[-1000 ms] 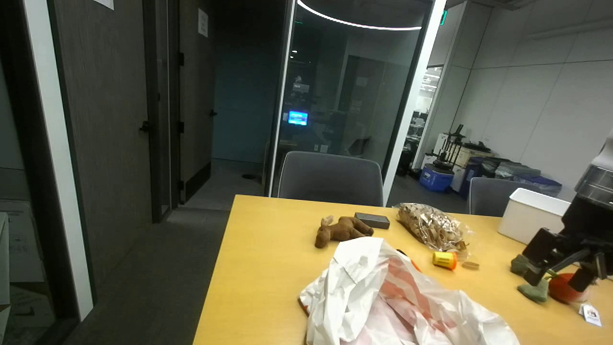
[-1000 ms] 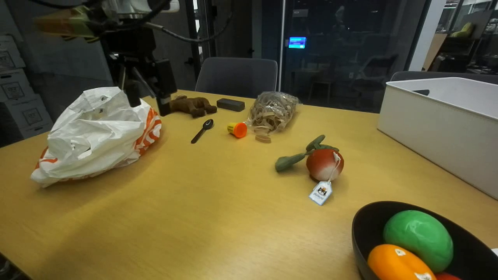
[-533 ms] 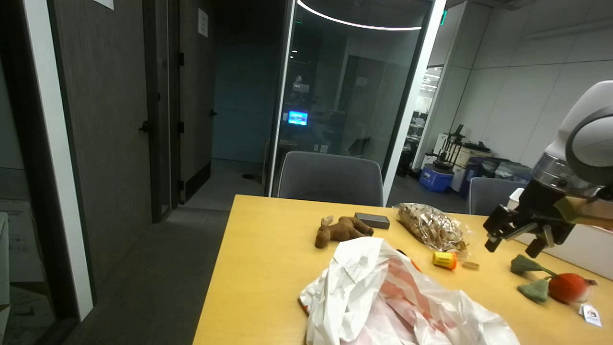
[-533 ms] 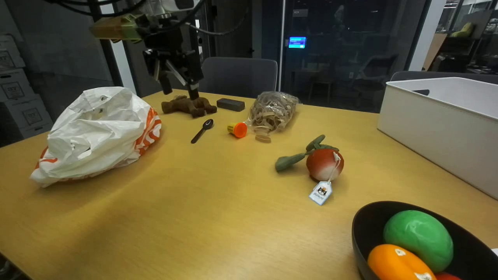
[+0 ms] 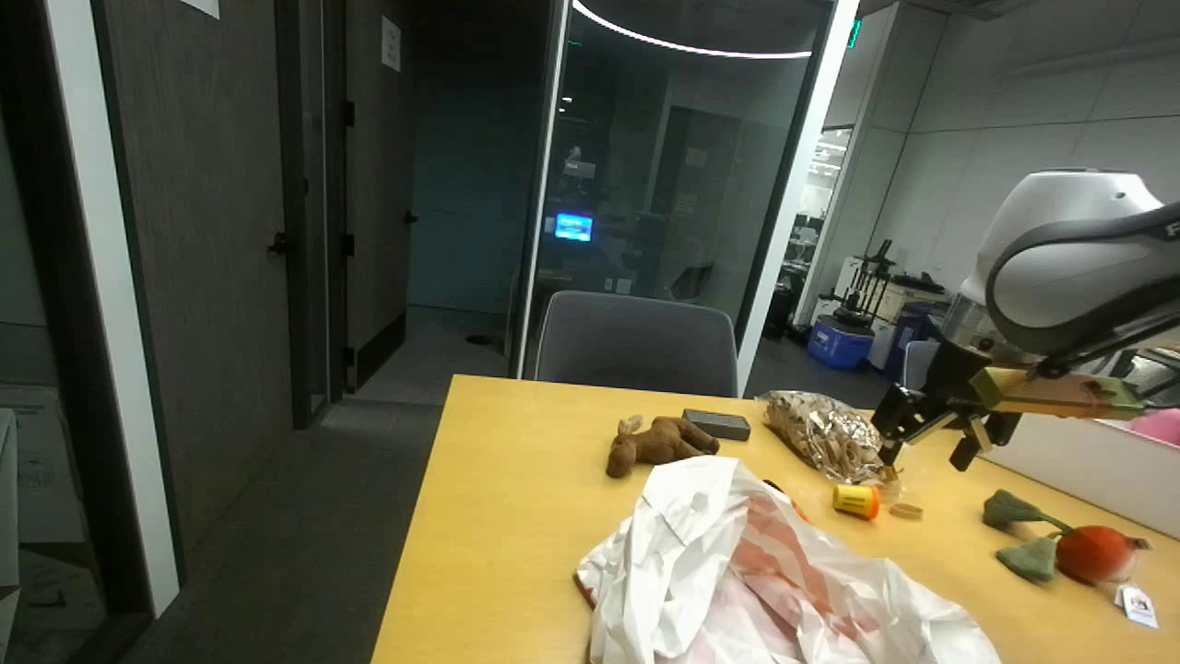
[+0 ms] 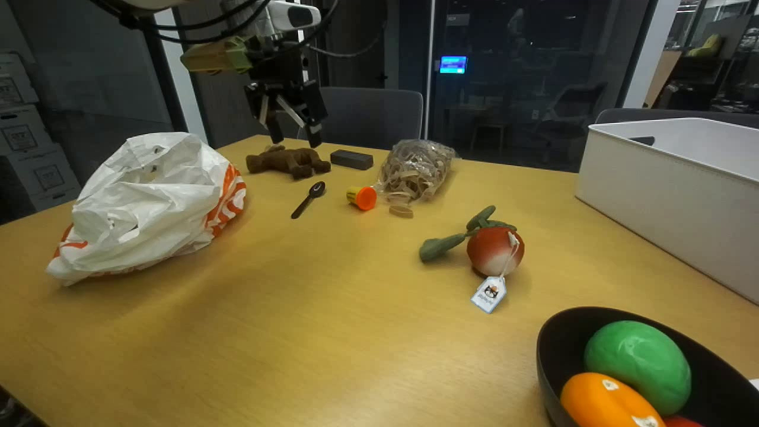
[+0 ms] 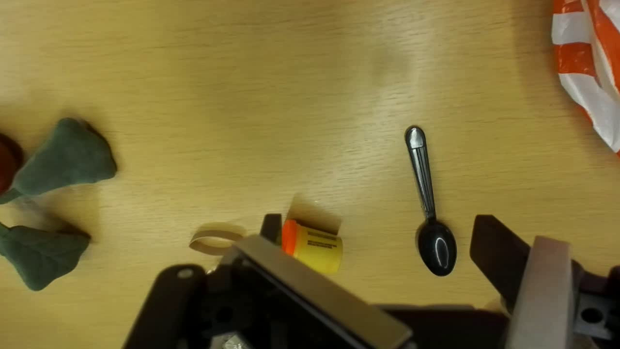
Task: Pick the yellow container with an orange lid from the table and put it in the plastic, pick the brown toy from the table and put it in the plastic
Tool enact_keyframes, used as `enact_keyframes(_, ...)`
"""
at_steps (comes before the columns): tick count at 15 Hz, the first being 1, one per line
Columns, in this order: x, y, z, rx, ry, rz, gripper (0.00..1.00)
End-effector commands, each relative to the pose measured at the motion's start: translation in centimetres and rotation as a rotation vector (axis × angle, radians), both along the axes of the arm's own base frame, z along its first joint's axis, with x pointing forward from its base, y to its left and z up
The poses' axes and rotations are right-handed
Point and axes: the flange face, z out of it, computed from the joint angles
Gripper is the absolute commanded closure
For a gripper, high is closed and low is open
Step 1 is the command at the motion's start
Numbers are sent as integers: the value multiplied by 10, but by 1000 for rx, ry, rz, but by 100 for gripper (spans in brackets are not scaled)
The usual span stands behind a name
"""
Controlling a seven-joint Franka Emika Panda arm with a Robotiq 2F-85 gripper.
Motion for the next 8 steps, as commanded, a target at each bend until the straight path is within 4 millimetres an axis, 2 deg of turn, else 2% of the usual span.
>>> enact_keyframes(1,35,6,-16,45,66,29,0)
enact_keyframes(4,51,1,-30,118,105,67,0)
enact_keyframes(8,65,-29,-42,159,163,29,0)
